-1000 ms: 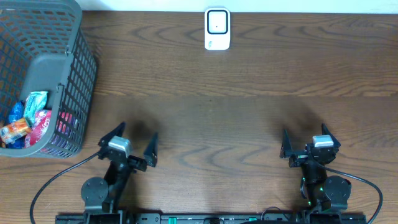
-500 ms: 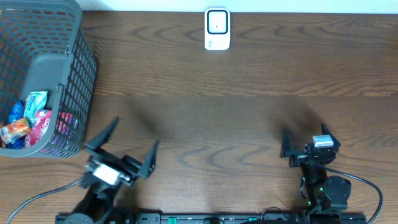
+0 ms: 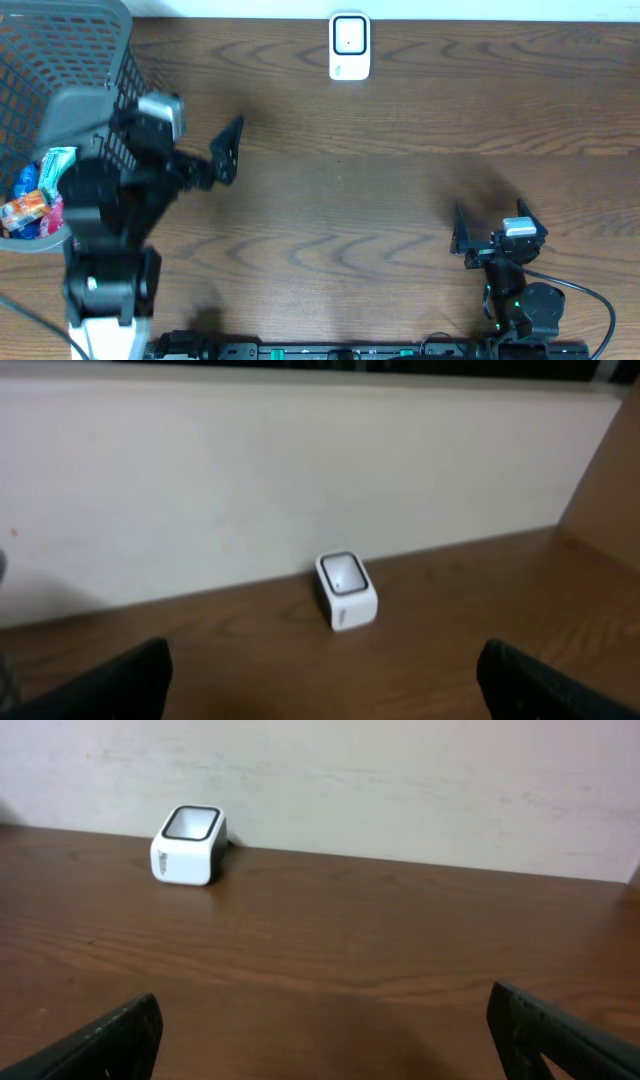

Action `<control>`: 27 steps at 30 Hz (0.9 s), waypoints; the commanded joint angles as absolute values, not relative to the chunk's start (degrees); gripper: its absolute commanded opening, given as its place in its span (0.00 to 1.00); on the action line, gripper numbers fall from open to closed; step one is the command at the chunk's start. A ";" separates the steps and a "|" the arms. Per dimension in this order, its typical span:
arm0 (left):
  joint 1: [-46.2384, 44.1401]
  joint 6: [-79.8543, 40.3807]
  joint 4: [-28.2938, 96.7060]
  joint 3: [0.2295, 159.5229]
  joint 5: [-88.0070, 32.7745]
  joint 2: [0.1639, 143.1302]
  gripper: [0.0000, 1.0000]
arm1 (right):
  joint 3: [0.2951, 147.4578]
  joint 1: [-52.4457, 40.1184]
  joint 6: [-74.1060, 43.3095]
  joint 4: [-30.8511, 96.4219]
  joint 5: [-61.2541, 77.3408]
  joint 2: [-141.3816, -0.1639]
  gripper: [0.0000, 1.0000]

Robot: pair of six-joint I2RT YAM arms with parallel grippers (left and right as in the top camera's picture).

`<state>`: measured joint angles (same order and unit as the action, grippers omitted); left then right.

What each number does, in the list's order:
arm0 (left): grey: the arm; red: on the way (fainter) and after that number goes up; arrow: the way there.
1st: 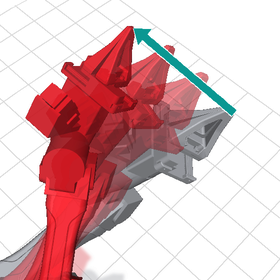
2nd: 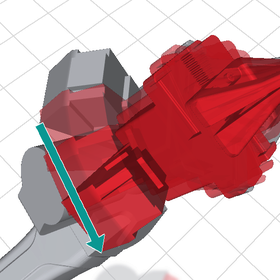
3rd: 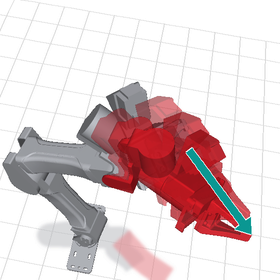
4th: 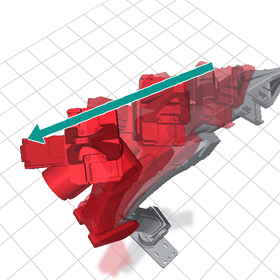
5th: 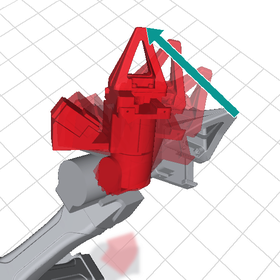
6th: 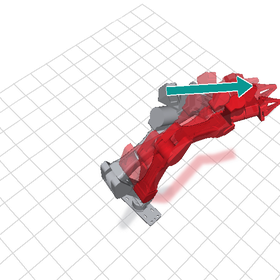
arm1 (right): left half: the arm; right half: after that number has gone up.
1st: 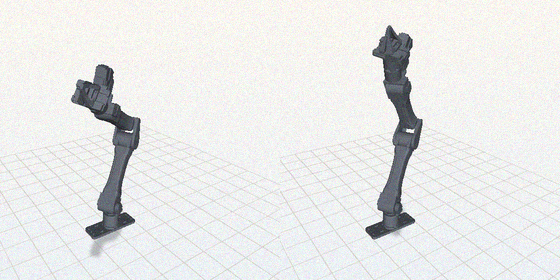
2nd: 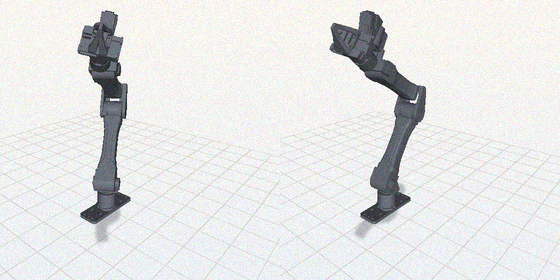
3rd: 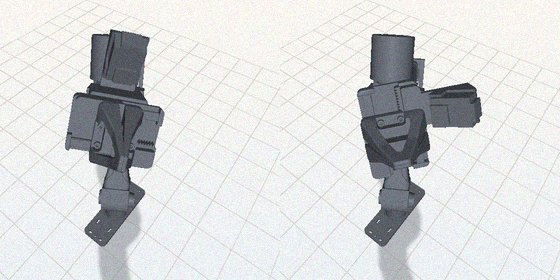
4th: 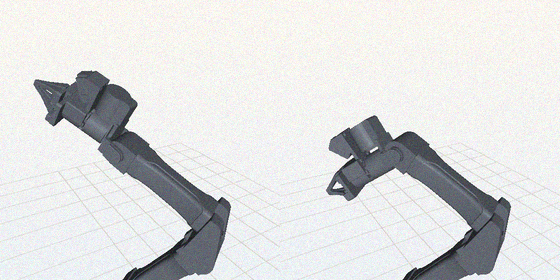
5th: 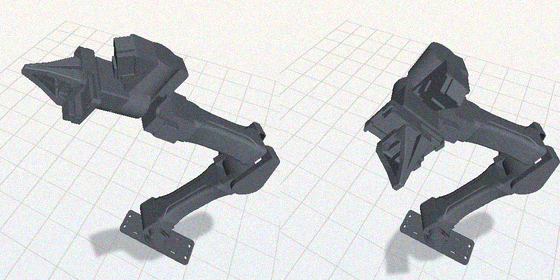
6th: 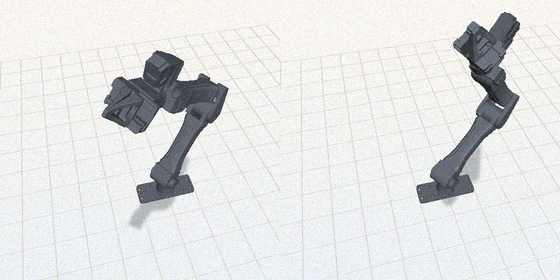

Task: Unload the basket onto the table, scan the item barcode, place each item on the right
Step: 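Reach the left gripper into the basket and grasp the purple-red liners pack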

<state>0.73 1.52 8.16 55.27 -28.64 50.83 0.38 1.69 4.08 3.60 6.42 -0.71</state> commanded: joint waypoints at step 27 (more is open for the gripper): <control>33.47 -24.14 64.12 115.11 10.04 97.21 0.98 | 0.36 1.89 4.80 3.86 6.72 -0.49 0.99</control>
